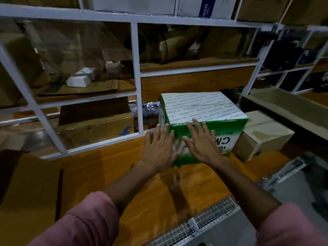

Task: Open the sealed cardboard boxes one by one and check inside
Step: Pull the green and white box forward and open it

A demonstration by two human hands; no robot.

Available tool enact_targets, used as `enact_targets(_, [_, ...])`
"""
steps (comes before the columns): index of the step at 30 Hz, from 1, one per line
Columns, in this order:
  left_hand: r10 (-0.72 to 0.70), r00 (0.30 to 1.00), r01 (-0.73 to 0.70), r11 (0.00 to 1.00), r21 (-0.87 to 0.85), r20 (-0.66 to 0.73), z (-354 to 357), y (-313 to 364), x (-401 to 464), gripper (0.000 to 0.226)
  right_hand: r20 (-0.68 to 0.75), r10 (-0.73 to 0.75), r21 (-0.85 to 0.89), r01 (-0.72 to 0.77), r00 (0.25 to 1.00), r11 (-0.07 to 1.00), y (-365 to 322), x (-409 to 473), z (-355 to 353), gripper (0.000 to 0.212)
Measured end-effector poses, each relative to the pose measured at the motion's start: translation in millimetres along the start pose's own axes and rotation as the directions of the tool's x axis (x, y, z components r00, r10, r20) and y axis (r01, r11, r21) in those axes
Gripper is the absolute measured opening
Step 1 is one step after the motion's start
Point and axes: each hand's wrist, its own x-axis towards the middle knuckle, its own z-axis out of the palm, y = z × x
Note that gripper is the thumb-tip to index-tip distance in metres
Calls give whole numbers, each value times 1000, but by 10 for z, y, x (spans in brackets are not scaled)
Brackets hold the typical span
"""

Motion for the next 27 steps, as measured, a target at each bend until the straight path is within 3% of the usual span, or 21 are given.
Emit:
enact_targets(7, [24,1000,-24,999,-46,-1,38,-48,487,80,79,77,-199,-60,994,978,345,517,145,72])
enact_targets(13, [105,991,-111,991,-81,-77,100,-28,789,58,53,-46,-225,57,998,973,118,330,201,62])
enact_targets(16, [104,994,-107,988,-111,-27,205,19,809,58,-4,-100,-206,97,995,974,66,165,192,56])
enact_targets(19, [77,995,-82,994,-77,-64,309,100,652,71,-79,-166,-145,153,983,977,198,33,150,51])
enact_targets(21, [53,996,-54,998,-19,-77,355,199,536,74,-132,-194,-6,195,972,981,340,-14,98,47])
enact_targets(23, [26,996,-22,998,54,-89,407,332,406,75,-177,-147,213,184,973,959,513,-44,7,46])
enact_targets(24, [5,995,2,998,65,-96,436,392,339,75,-204,-121,237,169,972,957,630,-56,-31,48])
enact_targets(27, [-75,991,82,994,69,-107,504,512,151,74,-191,-24,20,28,981,999,1092,-79,-108,53])
